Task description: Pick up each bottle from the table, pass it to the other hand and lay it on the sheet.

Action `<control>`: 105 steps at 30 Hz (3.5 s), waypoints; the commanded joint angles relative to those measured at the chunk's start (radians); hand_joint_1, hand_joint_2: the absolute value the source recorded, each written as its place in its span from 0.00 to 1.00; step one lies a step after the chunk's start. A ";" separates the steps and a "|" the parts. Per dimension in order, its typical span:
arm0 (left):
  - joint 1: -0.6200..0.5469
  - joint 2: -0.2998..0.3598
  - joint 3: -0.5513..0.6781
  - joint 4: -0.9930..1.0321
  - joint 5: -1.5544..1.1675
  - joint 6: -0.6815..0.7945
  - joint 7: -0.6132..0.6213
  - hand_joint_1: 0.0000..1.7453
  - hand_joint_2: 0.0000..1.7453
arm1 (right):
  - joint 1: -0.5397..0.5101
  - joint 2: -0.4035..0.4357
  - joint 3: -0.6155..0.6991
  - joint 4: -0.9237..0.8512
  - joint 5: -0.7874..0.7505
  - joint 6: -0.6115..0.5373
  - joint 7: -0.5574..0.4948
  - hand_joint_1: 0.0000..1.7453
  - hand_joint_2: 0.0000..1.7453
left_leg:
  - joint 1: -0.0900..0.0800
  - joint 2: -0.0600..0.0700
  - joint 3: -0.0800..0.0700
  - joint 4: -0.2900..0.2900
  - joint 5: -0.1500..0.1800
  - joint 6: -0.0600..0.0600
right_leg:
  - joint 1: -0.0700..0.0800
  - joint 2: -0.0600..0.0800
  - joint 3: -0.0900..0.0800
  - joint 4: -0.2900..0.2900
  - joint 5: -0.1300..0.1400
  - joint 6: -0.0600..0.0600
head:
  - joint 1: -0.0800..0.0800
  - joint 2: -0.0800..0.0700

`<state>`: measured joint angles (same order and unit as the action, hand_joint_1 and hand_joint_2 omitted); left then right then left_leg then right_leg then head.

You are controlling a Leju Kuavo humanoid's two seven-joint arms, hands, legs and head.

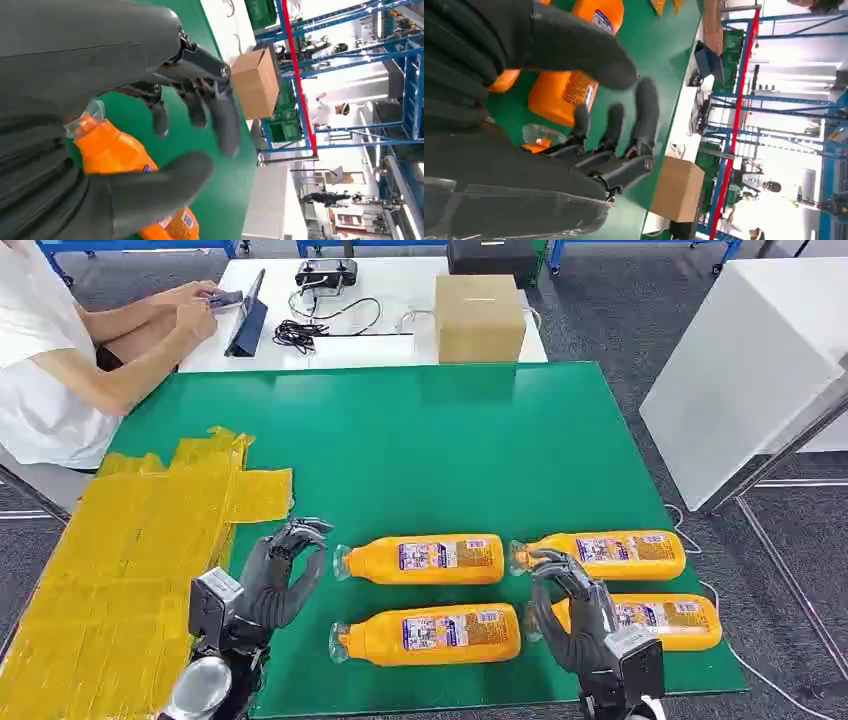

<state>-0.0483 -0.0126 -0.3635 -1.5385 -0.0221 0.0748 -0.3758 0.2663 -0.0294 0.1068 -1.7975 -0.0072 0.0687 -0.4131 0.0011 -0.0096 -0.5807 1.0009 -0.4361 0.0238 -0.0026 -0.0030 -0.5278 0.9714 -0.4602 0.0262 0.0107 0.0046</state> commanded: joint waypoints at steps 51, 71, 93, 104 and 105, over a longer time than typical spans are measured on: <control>-0.109 -0.094 0.017 0.076 0.009 0.092 -0.053 0.00 1.00 | -0.841 -0.083 0.613 0.936 0.750 0.010 0.368 0.00 1.00 | 0.001 0.002 0.005 0.000 0.001 0.000 | 0.001 0.002 0.005 -0.001 0.001 0.001 | 0.000 0.000; -0.131 -0.103 0.006 0.113 0.018 0.104 -0.050 0.00 1.00 | -0.856 -0.039 0.626 1.070 0.730 0.018 0.430 0.00 1.00 | 0.001 0.001 0.005 0.000 0.001 0.000 | 0.001 0.001 0.006 -0.001 0.001 0.001 | 0.000 0.000; -0.121 -0.114 -0.002 0.107 0.019 0.128 -0.042 0.00 1.00 | -0.805 0.042 0.506 1.062 0.805 -0.245 0.420 1.00 1.00 | 0.001 0.001 0.009 -0.001 0.002 0.000 | 0.002 0.001 0.009 -0.002 0.002 0.001 | 0.000 0.000; -0.028 -0.113 -0.016 0.024 -0.045 0.133 -0.027 0.00 1.00 | -0.567 0.073 0.303 0.725 0.799 -0.479 0.368 1.00 1.00 | 0.002 0.000 0.007 0.000 0.000 0.000 | 0.002 0.000 0.008 -0.002 0.000 0.001 | 0.000 0.000; -0.023 -0.111 -0.019 0.022 -0.059 0.135 -0.022 0.00 1.00 | -0.539 0.086 0.274 0.684 0.784 -0.515 0.353 1.00 1.00 | 0.001 0.000 0.006 0.000 0.000 0.000 | 0.002 0.001 0.006 -0.001 0.000 0.001 | 0.000 0.000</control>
<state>-0.1063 -0.1328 -0.3597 -1.4957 -0.0427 0.2018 -0.4169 -0.4202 0.0152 0.5548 -0.8792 0.8030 -0.3081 -0.0167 0.0017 -0.0090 -0.5774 1.0015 -0.4346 0.0245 -0.0017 -0.0014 -0.5244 0.9718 -0.4590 0.0275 0.0107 0.0046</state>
